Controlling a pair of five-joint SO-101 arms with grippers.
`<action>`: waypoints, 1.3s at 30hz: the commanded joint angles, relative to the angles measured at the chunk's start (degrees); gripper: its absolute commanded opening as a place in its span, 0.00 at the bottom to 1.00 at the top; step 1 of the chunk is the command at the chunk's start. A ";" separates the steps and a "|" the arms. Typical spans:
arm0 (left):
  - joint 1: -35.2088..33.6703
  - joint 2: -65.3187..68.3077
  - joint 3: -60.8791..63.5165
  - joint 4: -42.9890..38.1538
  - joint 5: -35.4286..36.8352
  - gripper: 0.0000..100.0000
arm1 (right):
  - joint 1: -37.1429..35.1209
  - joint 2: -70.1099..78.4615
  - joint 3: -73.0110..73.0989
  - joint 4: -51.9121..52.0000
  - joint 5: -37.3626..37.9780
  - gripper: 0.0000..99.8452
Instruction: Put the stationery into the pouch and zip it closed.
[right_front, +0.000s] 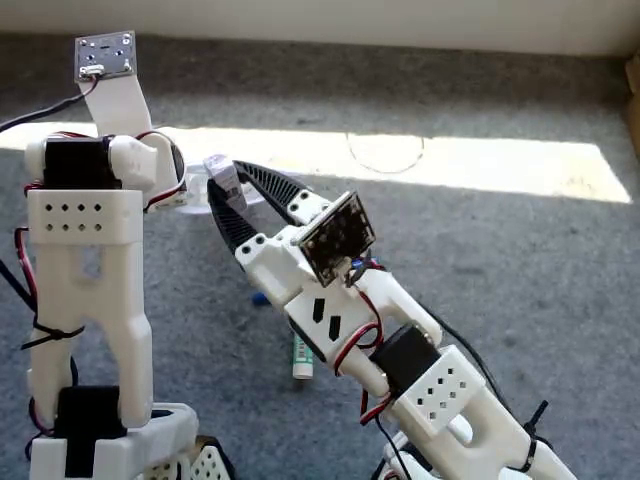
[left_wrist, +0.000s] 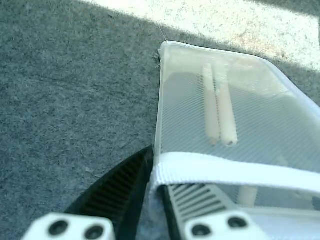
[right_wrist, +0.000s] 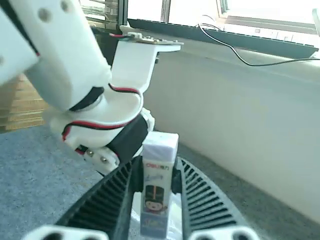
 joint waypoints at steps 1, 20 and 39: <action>-0.40 0.31 0.13 -1.14 -0.44 0.01 | -2.07 -1.63 1.63 -6.29 3.60 0.04; -0.57 0.31 0.31 -1.14 -0.44 0.01 | 1.80 11.47 2.15 -15.60 3.96 0.04; -0.66 0.31 0.31 -1.14 -0.44 0.01 | 4.09 11.82 1.71 -6.99 3.96 0.04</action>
